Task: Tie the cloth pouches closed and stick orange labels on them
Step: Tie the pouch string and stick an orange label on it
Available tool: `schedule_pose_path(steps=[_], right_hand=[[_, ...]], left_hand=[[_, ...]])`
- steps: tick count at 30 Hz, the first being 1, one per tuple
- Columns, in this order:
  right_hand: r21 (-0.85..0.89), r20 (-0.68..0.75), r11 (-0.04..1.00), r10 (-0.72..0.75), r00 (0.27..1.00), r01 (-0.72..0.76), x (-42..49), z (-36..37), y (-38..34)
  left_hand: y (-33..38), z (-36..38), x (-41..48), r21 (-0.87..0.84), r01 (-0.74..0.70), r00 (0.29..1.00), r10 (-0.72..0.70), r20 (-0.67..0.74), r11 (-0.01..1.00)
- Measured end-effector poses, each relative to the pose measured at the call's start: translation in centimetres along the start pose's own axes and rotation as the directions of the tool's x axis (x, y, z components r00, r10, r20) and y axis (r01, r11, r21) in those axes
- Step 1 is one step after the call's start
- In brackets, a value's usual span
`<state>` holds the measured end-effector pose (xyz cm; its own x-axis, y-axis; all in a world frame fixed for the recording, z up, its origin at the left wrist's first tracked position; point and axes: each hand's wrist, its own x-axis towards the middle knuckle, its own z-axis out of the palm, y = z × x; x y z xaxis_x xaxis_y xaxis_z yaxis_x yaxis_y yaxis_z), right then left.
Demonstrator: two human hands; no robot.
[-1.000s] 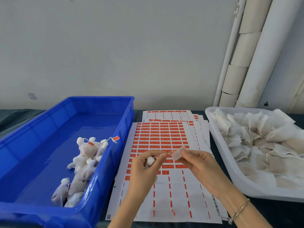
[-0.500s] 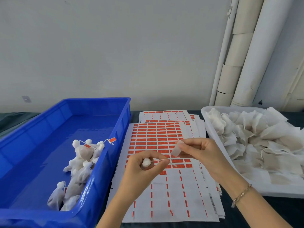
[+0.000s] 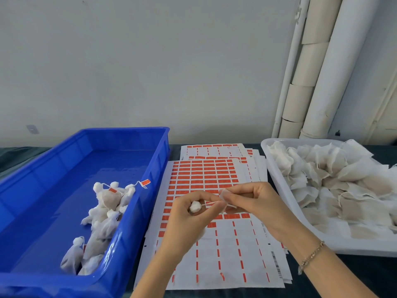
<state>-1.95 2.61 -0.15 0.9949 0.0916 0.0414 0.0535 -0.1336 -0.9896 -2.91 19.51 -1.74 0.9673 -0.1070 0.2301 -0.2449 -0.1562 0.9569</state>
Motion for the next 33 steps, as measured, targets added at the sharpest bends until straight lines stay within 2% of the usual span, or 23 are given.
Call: schedule_pose_path(steps=[11,20,27,33], right_hand=[[0.014,0.016,1.000,0.023,1.000,-0.023,-0.1,-0.2,-0.2],[0.032,0.065,0.999,0.035,0.997,-0.037,-0.3,-0.1,-0.2],[0.025,0.124,0.999,0.032,0.992,-0.035,-0.2,-0.6,-0.2],[0.077,0.235,0.991,0.086,0.968,-0.106,0.1,-1.0,-0.2]], left_hand=[[-0.5,-0.1,0.3,0.018,0.066,0.995,-0.065,-0.072,0.998],[-0.7,0.0,0.3,0.064,0.068,0.993,-0.061,-0.101,0.996],[-0.9,0.0,0.3,0.095,0.076,0.994,-0.068,-0.082,0.993],[-0.8,0.4,0.0,-0.024,0.157,0.975,-0.159,-0.153,0.987]])
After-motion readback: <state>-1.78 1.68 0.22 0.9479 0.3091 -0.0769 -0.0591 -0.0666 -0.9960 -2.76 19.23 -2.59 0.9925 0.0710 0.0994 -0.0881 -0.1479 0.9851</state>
